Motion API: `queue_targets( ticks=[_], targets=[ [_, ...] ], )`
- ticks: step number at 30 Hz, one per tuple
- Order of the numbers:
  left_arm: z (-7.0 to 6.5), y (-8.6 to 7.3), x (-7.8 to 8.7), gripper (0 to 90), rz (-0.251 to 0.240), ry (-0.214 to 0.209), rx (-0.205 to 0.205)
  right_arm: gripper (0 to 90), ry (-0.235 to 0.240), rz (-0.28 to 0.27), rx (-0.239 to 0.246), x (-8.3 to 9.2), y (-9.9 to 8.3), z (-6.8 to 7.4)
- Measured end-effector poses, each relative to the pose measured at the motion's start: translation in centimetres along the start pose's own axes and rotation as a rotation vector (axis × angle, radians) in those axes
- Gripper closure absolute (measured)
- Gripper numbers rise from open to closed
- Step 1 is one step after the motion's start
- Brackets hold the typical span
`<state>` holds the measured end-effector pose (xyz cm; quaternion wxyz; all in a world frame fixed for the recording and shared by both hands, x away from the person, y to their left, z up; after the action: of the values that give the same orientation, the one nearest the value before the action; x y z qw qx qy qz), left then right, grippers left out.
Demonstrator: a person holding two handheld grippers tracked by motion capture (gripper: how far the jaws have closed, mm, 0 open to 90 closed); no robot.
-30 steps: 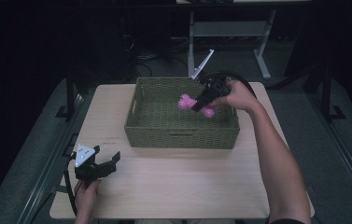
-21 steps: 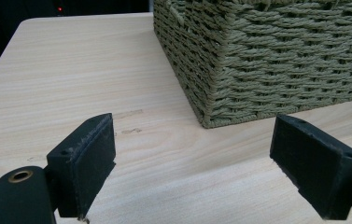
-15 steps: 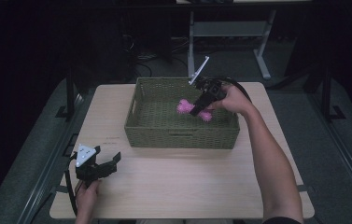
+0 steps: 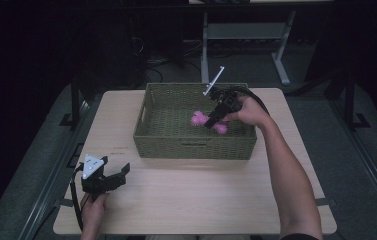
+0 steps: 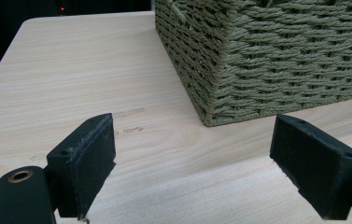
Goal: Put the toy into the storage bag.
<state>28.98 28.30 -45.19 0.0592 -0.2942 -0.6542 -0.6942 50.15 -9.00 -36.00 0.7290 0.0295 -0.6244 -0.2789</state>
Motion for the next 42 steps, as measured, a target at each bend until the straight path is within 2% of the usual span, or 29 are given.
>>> queue_targets(
  ticks=[13,25,30,42],
  targets=[
    [0.1,0.0,0.1,13.7,-0.003,0.0,0.004,57.4,0.011,0.013,-0.026,-1.1,-0.8,-0.2],
    [0.1,0.0,0.0,13.7,0.004,0.007,-0.002,57.3,0.025,0.027,-0.03,-2.0,-1.0,-0.4],
    [0.4,0.0,0.1,13.7,0.002,0.009,0.016,57.3,0.026,0.037,-0.022,-2.5,-0.9,-0.2],
    [0.3,0.0,0.2,13.7,-0.003,0.007,0.01,56.9,0.031,0.032,-0.042,-2.8,-1.5,-0.3]
  ],
)
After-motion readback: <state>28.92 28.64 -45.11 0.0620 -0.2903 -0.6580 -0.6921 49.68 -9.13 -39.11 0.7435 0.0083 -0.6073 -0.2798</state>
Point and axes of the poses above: each handheld gripper's, and its own axes: x roughly backward along the jaws, y roughly out of its top, z roughly to its left, the point moved 2 cm from there along -x, roughly forward along the jaws, and after that the axes turned 3 degrees about z, right-handed, at the moved point
